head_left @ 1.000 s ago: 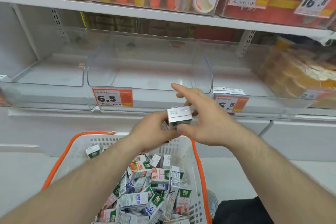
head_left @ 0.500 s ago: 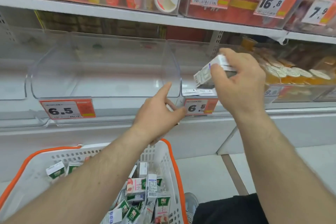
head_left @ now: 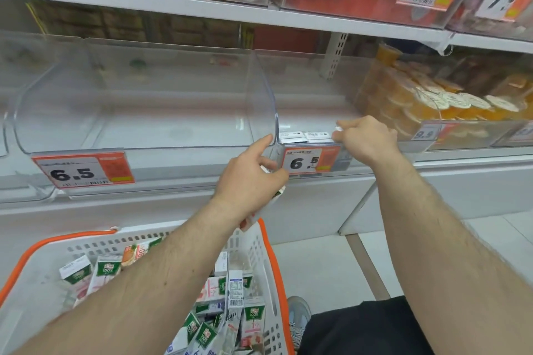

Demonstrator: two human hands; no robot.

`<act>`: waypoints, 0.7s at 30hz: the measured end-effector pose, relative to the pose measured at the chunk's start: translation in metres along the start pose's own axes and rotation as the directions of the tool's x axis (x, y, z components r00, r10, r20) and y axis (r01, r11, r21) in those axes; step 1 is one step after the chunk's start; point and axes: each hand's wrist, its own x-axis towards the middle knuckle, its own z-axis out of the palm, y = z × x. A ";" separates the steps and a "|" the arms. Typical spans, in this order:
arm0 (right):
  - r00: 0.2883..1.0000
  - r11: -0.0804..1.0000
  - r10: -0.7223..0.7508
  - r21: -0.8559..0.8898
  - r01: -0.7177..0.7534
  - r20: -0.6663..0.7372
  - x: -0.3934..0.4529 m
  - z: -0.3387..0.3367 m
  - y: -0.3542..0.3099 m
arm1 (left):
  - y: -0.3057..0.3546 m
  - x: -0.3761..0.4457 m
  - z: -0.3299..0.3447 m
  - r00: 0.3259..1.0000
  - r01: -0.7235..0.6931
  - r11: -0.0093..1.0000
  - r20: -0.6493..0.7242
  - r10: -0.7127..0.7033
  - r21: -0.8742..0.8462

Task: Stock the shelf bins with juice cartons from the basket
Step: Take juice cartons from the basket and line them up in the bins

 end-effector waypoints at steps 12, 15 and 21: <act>0.998 0.990 0.045 -0.137 -0.037 0.052 0.007 0.002 -0.009 | 0.004 0.001 -0.007 0.997 0.059 0.991 0.059 -0.052 -0.123; 0.996 0.977 0.084 -0.200 -0.075 0.037 0.005 0.003 -0.010 | 0.008 -0.002 -0.011 0.998 0.070 0.975 0.013 -0.068 -0.212; 0.889 0.980 -0.196 -0.120 0.161 -0.413 -0.018 0.005 -0.028 | 0.011 -0.016 -0.027 0.980 0.122 0.864 -0.079 -0.183 -0.488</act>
